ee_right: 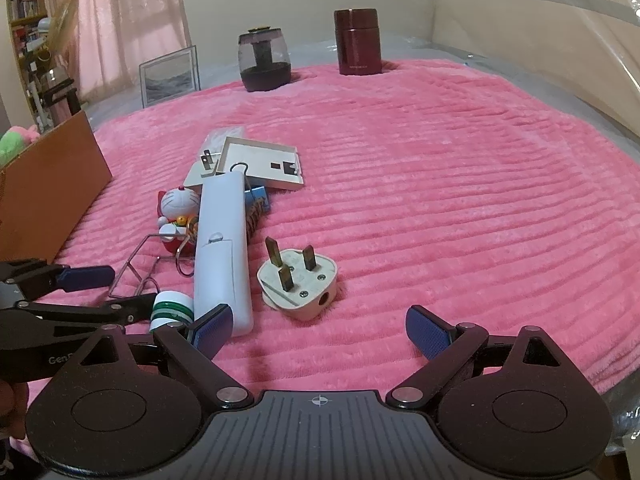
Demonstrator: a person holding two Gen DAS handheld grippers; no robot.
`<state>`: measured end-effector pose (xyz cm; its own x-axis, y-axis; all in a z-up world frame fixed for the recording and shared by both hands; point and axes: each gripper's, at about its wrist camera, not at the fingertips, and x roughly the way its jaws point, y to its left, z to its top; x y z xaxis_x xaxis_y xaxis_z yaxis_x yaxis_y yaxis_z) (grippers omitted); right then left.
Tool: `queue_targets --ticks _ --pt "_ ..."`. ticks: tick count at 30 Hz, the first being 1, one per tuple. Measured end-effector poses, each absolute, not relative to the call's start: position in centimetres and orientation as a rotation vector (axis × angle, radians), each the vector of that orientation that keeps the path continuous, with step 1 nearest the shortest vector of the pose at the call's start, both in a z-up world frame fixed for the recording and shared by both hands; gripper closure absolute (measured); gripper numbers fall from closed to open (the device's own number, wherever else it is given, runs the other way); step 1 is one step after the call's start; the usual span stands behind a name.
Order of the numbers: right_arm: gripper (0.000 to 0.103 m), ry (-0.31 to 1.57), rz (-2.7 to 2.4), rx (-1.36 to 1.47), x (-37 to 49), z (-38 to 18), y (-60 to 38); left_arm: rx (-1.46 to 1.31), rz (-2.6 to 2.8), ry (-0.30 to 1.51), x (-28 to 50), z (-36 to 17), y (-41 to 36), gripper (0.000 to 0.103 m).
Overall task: Organize rigid objects
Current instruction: 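Grasp the wire rack with the left gripper while the right gripper grasps the white plug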
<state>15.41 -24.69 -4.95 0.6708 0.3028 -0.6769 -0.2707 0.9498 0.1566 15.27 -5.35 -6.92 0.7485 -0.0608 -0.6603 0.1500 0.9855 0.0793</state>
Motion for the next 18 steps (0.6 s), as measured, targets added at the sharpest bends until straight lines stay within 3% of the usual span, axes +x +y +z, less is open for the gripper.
queue_targets --ticks 6,18 --pt "0.012 0.78 0.327 0.041 15.7 -5.4 -24.5 0.115 -0.131 0.704 16.0 -6.8 -5.6 0.072" --pt "0.012 0.727 0.387 -0.023 16.5 -5.4 -23.7 0.092 -0.113 0.724 14.5 -5.9 -3.5 0.077"
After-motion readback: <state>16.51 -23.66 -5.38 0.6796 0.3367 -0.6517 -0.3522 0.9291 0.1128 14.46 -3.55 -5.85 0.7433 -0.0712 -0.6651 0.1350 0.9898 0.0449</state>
